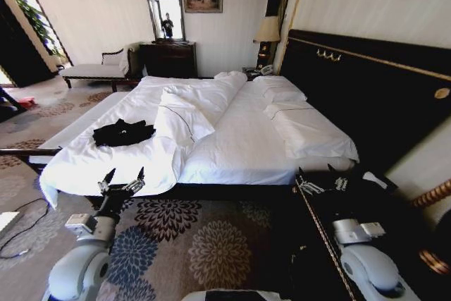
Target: Fold the clothes on the bed.
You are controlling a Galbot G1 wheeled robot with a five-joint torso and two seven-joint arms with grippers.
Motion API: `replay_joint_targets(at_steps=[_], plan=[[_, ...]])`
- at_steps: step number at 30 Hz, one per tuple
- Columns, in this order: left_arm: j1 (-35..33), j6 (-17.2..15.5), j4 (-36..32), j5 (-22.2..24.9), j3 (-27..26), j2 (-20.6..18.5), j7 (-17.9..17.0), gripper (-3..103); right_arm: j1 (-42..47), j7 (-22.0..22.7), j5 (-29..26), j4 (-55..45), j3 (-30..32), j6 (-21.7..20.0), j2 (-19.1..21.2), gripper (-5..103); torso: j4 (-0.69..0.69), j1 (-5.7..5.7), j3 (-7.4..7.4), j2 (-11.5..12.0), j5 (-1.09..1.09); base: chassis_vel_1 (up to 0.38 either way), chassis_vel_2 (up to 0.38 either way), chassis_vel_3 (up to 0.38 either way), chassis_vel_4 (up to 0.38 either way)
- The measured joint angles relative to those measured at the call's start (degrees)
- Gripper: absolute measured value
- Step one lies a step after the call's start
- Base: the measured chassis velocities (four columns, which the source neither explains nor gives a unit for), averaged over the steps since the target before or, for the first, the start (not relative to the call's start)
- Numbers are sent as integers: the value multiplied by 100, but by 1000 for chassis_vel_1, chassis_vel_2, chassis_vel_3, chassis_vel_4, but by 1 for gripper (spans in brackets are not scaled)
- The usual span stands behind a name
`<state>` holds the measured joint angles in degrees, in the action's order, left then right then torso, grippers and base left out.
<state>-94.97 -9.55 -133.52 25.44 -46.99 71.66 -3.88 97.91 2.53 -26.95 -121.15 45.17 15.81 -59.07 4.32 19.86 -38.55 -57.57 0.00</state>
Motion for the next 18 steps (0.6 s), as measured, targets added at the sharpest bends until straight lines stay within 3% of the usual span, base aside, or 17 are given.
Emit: replay_joint_targets(at_steps=[18], plan=[[-61,43,-29,-70,20,108,15,100,5,0,57,45,-39,53,-118,100,1,0,0,0,-2,-147,140,144,-150]])
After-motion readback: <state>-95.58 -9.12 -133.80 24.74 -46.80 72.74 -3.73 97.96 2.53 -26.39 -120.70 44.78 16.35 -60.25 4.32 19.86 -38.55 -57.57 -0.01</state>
